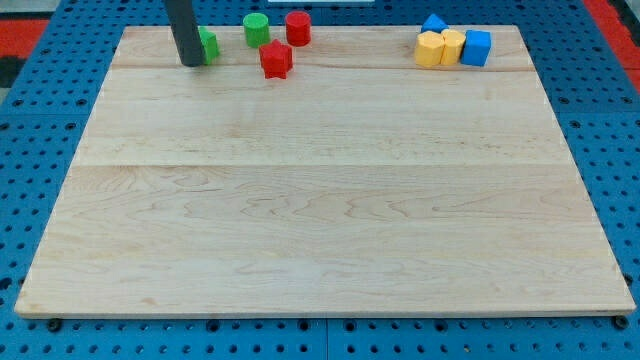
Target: Push the red star slightly towards the down side
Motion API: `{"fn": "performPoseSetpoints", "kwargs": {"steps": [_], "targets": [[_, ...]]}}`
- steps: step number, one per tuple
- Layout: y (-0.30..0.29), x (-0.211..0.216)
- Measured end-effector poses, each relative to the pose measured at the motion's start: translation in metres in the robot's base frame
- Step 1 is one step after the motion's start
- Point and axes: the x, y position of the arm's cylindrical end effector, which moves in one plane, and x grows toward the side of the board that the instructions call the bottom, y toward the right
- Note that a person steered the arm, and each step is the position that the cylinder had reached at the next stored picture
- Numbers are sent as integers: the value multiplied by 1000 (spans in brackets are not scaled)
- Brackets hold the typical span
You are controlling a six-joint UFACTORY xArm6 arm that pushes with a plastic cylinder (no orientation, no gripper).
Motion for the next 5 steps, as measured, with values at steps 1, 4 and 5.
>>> {"fn": "performPoseSetpoints", "kwargs": {"steps": [1, 4, 5], "targets": [[0, -8], [-5, 22], [35, 70]]}}
